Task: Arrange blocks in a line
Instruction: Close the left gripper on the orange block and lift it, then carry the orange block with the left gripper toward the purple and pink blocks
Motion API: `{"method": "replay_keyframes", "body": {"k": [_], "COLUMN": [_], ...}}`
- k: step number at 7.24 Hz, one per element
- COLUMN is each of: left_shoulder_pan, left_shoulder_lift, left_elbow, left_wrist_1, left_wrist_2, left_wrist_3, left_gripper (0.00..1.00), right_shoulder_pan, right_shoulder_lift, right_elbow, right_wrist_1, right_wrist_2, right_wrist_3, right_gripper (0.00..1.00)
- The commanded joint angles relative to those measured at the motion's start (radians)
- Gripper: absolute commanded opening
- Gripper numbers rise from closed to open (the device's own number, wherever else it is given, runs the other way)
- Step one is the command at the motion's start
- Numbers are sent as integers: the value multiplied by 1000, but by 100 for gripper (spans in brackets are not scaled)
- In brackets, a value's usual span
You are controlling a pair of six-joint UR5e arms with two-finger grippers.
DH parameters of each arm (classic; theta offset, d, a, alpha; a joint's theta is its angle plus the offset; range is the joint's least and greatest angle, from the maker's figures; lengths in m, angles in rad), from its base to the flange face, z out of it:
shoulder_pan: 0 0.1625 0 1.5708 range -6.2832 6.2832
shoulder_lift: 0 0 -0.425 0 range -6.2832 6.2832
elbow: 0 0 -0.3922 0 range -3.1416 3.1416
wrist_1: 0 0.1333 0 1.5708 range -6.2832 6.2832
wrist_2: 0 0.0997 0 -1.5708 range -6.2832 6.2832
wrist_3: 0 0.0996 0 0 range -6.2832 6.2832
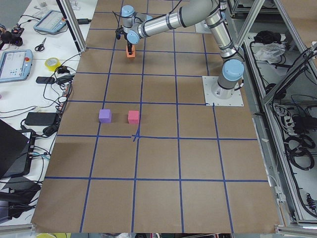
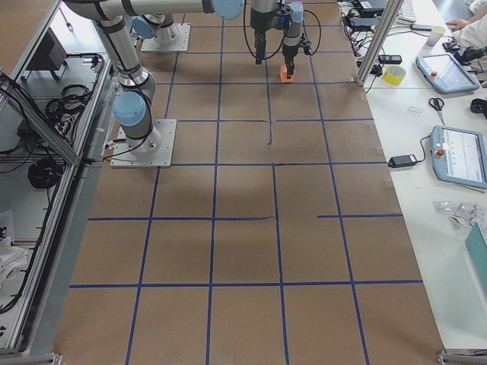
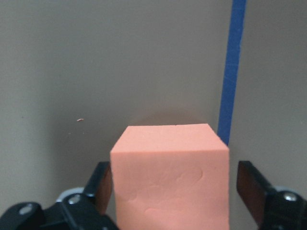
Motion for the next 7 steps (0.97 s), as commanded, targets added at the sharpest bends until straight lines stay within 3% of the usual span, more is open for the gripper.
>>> {"method": "replay_keyframes", "body": {"k": [1, 2, 3, 5, 7], "left_shoulder_pan": [2, 5, 43, 153, 275], "left_shoulder_lift": [24, 35, 56, 148, 190], "left_elbow": [-11, -9, -11, -23, -93], "left_wrist_1": [-3, -9, -14, -139, -135], "left_wrist_2": [2, 24, 29, 28, 83], "left_wrist_3": [10, 21, 39, 110, 258], "left_gripper": [6, 0, 0, 0, 0], "right_shoulder_pan": [0, 0, 0, 0, 0], "right_shoulder_lift": [1, -1, 1, -1, -1], "right_elbow": [1, 2, 4, 5, 5], "right_wrist_1": [-1, -2, -2, -2, -2], "right_wrist_2": [-6, -9, -9, -9, -9], "right_wrist_3": [0, -2, -2, -2, -3], "right_gripper": [100, 100, 100, 100, 100]}}
